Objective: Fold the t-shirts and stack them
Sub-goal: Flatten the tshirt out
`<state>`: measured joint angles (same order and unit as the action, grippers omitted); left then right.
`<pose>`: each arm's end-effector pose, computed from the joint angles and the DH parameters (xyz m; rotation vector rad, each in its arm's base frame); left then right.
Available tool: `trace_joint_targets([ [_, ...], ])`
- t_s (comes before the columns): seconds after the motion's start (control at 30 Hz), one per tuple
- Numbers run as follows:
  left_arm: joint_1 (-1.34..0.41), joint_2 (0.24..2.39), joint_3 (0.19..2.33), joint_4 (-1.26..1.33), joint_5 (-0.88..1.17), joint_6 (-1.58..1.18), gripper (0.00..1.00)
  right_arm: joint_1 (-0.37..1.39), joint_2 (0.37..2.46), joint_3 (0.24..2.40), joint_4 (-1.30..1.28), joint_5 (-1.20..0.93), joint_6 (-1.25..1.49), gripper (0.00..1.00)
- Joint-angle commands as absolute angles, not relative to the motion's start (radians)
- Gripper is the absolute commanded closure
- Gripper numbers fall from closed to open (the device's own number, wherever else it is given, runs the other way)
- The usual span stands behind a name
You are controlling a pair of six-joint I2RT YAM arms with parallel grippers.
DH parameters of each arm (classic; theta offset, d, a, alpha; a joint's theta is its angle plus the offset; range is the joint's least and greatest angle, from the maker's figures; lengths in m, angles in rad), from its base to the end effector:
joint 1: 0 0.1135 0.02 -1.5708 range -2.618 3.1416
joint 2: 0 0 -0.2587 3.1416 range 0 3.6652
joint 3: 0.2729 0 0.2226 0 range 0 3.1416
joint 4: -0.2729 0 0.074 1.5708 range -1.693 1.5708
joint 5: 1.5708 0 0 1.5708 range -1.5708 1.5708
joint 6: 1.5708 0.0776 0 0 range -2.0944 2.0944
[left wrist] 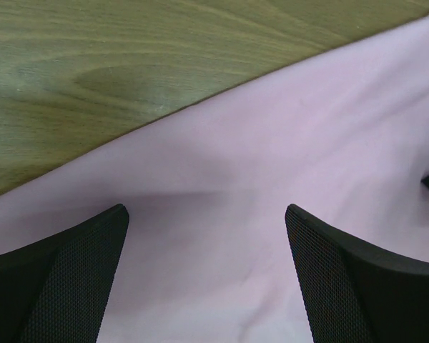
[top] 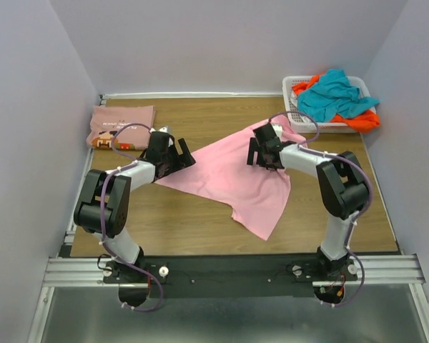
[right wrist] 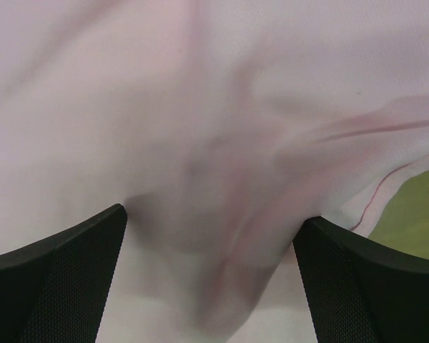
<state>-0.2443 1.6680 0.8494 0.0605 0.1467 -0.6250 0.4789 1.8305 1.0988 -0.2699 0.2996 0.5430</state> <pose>0.3319 -0.0944 0.1518 -0.3791 2.3681 -0.5941 0.3353 0.1483 0.1402 0.1908 2.4991 0.0285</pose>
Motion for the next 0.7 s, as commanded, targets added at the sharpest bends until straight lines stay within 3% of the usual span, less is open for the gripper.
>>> trace_joint_targets([
  [0.0,-0.256,1.7,0.838,0.041,0.19,-0.614,0.02,0.45,2.003,1.236,-0.293,0.311,0.428,0.0],
  [0.3,-0.331,1.606,0.767,0.034,0.189,-0.647,0.02,0.393,2.112,1.462,-0.295,0.295,0.29,0.0],
  [0.5,-0.324,1.445,0.769,-0.084,0.009,-0.699,0.02,0.393,1.912,1.407,-0.295,0.23,0.271,0.0],
  [0.67,-0.273,1.303,0.712,-0.185,-0.147,-0.785,0.02,0.393,1.702,1.242,-0.293,0.192,0.342,0.0],
])
